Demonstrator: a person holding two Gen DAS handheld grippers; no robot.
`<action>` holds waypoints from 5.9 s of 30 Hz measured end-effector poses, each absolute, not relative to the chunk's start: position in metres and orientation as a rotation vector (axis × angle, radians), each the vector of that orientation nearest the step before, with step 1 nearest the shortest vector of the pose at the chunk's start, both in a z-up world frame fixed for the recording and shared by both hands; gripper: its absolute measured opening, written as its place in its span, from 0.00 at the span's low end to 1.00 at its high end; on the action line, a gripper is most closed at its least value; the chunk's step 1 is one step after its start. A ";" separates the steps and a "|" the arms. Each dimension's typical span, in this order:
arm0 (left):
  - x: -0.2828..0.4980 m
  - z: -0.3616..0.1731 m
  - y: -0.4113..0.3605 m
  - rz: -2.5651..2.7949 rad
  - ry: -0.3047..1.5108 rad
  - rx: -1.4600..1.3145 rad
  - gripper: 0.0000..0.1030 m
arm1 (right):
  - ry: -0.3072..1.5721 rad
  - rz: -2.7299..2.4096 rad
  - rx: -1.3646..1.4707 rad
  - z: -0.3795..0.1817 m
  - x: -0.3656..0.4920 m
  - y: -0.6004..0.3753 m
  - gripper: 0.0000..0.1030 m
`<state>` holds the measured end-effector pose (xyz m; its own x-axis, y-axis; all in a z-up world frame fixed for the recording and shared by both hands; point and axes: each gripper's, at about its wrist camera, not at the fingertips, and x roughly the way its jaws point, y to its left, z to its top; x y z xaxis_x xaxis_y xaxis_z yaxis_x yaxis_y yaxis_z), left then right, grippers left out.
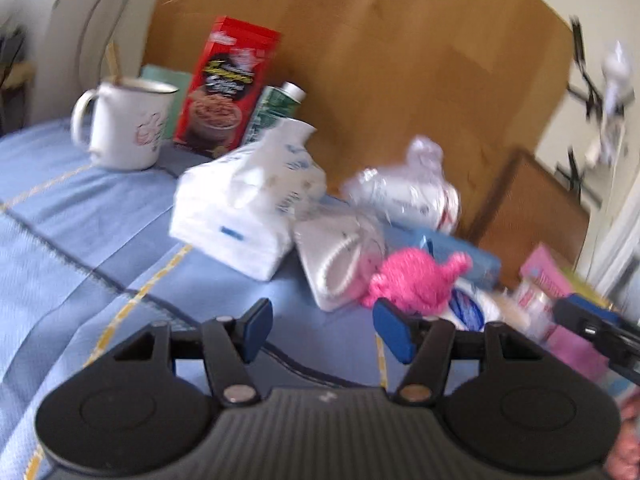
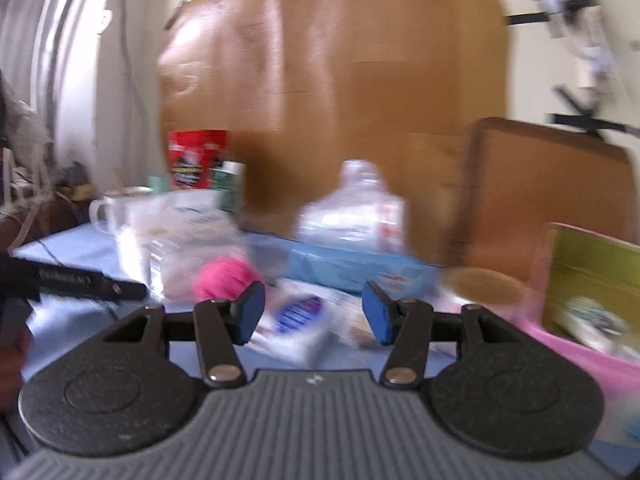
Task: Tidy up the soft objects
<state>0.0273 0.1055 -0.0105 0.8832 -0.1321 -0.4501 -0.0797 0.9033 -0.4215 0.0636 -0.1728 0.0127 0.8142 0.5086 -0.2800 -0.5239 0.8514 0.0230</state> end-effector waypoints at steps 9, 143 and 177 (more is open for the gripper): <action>0.026 -0.006 0.090 -0.091 0.470 -0.375 0.58 | 0.446 0.615 0.027 0.010 0.131 -0.107 0.31; 0.038 -0.001 0.021 -0.296 0.433 -0.262 0.60 | 0.542 0.325 0.134 -0.029 0.121 -0.226 0.07; 0.033 -0.001 0.021 -0.273 0.468 -0.255 0.62 | 0.481 0.532 0.240 -0.034 -0.013 -0.269 0.33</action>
<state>0.0328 0.0210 -0.0006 0.8578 -0.3147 -0.4065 0.1988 0.9323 -0.3021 -0.0129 -0.2690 -0.0338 0.7546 0.5379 -0.3758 -0.4277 0.8376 0.3400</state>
